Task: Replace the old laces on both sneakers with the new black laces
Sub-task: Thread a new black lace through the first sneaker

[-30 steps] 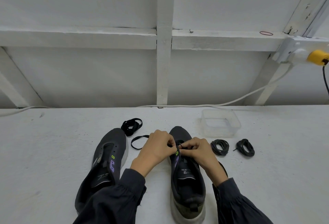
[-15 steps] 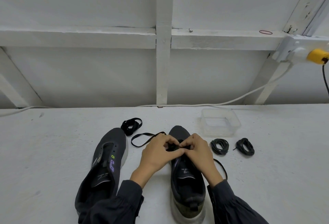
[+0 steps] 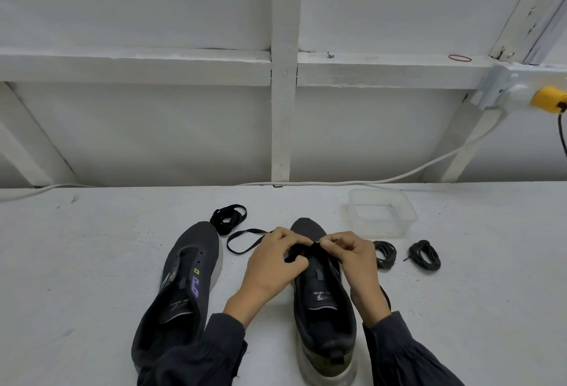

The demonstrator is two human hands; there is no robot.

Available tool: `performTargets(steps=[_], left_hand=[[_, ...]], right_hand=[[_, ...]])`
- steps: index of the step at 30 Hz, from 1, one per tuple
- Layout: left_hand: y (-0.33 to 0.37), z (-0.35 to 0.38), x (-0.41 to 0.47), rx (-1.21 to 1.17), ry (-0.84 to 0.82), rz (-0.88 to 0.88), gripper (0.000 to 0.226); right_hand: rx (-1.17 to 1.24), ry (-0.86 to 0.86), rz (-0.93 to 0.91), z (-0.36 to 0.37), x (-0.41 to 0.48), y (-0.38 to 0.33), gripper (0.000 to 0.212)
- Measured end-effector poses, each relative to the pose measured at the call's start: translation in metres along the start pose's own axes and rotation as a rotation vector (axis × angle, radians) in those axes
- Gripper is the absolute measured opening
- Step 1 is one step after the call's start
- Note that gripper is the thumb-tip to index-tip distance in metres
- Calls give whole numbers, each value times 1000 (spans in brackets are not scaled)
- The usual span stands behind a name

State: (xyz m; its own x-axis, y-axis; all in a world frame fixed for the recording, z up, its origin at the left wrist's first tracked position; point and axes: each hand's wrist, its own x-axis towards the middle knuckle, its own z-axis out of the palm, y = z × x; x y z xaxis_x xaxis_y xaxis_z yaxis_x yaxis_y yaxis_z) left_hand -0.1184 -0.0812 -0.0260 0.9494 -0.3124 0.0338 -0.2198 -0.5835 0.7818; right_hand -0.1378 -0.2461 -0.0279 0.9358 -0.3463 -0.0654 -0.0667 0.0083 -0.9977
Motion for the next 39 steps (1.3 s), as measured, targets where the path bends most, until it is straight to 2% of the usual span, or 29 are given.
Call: performTargets(steps=[3, 6, 10, 14, 22, 25, 28, 30, 32, 35, 39], left_hand=[[0, 6, 5, -34, 16, 50, 21], [-3, 14, 9, -151, 87, 34, 1], [-5, 22, 9, -297, 191, 2, 19], [-6, 25, 9, -283, 198, 8, 2], [-6, 20, 10, -204, 154, 70, 8], [-1, 15, 6, -367, 210, 83, 31], [11, 13, 2, -743, 91, 85, 45], [14, 15, 2, -835, -46, 40, 52], [10, 22, 3, -773, -112, 41, 56], [5, 31, 4, -650, -91, 78, 52], [7, 29, 9, -607, -81, 93, 41]], right_hand=[[33, -67, -4, 1, -2, -2, 9], [22, -128, -6, -3, -3, -2, 10], [-42, -229, -16, -8, 0, -4, 23], [-69, -244, -35, -5, 1, -7, 17], [-110, -254, -103, -3, 0, -8, 9], [-155, -205, -134, -1, 0, -7, 11], [-204, -169, -183, 0, 0, -8, 16], [-220, -159, -211, 1, 0, -7, 22], [-205, -146, -213, 2, 0, -5, 24], [-184, -140, -206, 0, 2, -5, 22], [-171, -170, -194, -3, 8, -10, 30]])
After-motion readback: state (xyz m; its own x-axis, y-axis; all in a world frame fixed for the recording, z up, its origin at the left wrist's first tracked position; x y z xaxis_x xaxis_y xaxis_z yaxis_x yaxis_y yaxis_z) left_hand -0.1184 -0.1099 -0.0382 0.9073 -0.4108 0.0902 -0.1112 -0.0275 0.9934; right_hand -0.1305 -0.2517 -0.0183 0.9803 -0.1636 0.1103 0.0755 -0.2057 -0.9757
